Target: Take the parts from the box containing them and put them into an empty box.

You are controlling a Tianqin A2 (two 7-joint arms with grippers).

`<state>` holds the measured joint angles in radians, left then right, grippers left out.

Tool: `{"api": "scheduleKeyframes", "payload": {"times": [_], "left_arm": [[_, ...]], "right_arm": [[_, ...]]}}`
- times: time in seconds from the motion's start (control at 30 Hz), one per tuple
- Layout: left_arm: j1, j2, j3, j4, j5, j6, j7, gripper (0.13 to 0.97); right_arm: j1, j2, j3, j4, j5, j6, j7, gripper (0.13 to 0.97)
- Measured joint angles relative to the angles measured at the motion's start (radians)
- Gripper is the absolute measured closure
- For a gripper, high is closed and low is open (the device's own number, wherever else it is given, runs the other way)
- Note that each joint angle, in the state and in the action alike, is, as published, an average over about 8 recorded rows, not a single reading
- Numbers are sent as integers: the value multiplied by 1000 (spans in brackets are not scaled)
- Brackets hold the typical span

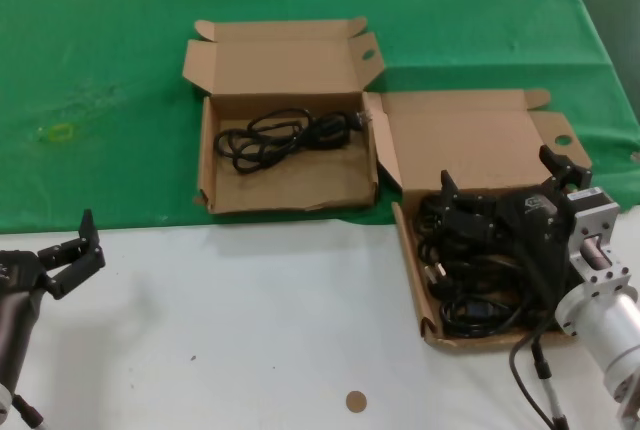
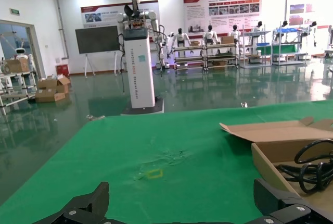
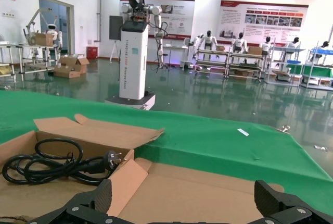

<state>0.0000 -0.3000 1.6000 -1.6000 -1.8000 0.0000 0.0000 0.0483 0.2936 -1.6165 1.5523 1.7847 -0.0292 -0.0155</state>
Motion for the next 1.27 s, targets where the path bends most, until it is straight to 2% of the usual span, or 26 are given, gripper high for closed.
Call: {"api": "scheduleKeyframes", "payload": {"times": [1.27], "left_arm": [[0,0,0,0,0,0,0,132]], "right_arm": [[0,0,0,0,0,0,0,129]]}}
